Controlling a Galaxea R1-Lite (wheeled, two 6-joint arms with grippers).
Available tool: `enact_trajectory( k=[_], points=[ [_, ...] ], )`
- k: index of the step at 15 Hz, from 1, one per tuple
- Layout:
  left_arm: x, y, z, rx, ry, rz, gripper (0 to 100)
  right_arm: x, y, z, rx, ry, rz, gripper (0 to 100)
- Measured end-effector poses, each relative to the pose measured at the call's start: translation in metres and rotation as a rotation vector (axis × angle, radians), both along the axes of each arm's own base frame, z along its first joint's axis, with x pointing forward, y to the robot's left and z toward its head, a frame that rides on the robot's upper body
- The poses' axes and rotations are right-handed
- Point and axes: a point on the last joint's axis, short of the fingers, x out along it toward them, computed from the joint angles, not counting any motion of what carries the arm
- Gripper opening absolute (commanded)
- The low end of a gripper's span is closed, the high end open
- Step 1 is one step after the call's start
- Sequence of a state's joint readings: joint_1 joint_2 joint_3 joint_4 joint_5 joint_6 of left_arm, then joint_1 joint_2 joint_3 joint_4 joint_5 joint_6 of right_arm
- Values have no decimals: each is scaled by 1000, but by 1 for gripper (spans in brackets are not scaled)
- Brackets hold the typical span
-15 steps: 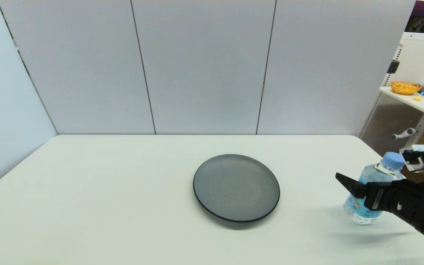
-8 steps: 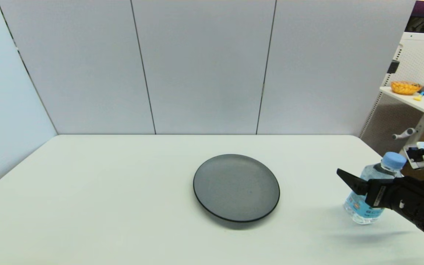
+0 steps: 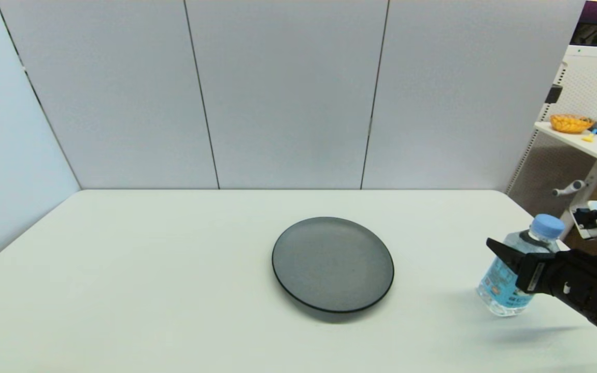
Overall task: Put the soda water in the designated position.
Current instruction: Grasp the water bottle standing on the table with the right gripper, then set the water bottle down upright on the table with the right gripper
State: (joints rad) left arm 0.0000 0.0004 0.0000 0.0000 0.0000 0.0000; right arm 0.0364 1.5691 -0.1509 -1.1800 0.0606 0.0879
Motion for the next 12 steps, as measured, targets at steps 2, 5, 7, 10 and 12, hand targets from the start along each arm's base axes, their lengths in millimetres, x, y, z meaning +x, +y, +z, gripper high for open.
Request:
enact_trajectory(
  k=[2, 5, 7, 10, 12],
  points=[
    [0, 0, 0, 0, 0, 0, 100, 0, 0, 0, 0, -1, 0, 0],
    [0, 0, 0, 0, 0, 0, 100, 0, 0, 0, 1, -2, 0, 0],
    [0, 0, 0, 0, 0, 0, 100, 0, 0, 0, 1, -2, 1, 0],
    [0, 0, 0, 0, 0, 0, 100, 0, 1, 3, 5, -16, 3, 0],
    [0, 0, 0, 0, 0, 0, 100, 0, 1, 8, 8, -34, 8, 0]
  ],
)
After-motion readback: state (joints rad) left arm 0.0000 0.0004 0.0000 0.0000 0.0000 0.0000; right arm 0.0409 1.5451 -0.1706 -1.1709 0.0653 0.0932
